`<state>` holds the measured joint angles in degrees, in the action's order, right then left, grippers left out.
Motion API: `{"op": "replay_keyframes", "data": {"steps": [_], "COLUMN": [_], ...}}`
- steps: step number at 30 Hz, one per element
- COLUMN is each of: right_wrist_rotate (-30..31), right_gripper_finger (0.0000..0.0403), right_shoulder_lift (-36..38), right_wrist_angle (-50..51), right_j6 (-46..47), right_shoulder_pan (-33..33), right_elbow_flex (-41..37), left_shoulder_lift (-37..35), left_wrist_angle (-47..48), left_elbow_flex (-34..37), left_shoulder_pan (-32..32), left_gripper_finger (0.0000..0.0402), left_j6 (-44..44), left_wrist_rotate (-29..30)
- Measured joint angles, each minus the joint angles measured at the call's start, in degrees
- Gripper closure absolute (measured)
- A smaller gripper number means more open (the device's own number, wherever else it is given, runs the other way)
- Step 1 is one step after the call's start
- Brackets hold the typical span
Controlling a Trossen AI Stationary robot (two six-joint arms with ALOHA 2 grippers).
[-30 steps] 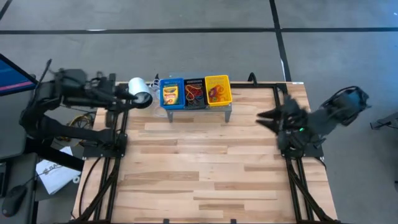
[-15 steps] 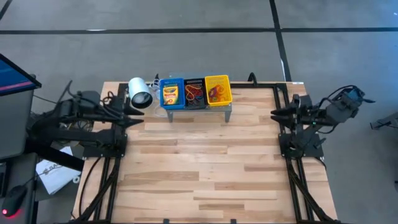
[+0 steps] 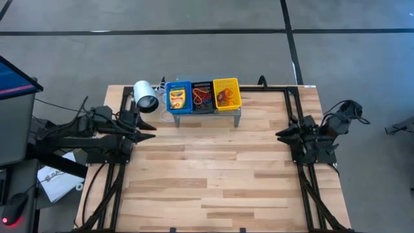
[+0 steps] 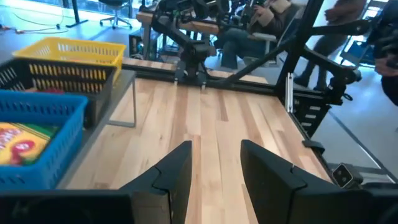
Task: Pick & Place Office Desk Supplies
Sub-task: Return to Home Position
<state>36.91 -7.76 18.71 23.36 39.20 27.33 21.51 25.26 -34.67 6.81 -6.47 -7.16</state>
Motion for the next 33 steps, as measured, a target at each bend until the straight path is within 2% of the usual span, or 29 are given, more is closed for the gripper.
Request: {"op": "replay_keyframes", "data": {"steps": [6, 11, 14, 21, 24, 33], "right_wrist_rotate": [-2.3, -4.08, -6.35, -9.21, -10.01, -12.64], "right_gripper_finger": [0.03, 0.03, 0.03, 0.0304, 0.0312, 0.0346], "right_shoulder_lift": [1.26, 1.04, 1.02, 1.06, 1.04, 2.84], "right_wrist_angle": [-4.37, -6.61, -10.38, -18.92, -19.31, -21.28], "right_j6": [0.52, -0.57, -2.76, -6.55, -6.87, -8.82], "right_shoulder_pan": [0.0, 0.0, 0.0, 0.0, 0.0, -0.69], "right_elbow_flex": [-5.4, -8.65, -11.6, -18.15, -19.61, -23.56], "left_shoulder_lift": [-0.4, -0.54, -0.51, -0.54, -0.87, -2.48], "left_wrist_angle": [-7.95, -18.24, -21.38, -24.42, -25.54, -26.44], "left_elbow_flex": [6.83, 12.5, 15.34, 18.63, 19.32, 23.62], "left_shoulder_pan": [0.0, 0.0, 0.0, 0.0, 0.0, 0.0], "left_gripper_finger": [0.027, 0.027, 0.027, 0.027, 0.027, 0.027], "left_j6": [-1.37, -1.41, -1.52, -1.41, -0.81, 0.22], "left_wrist_rotate": [-1.31, -5.77, -6.63, -8.92, -11.15, -11.32]}}
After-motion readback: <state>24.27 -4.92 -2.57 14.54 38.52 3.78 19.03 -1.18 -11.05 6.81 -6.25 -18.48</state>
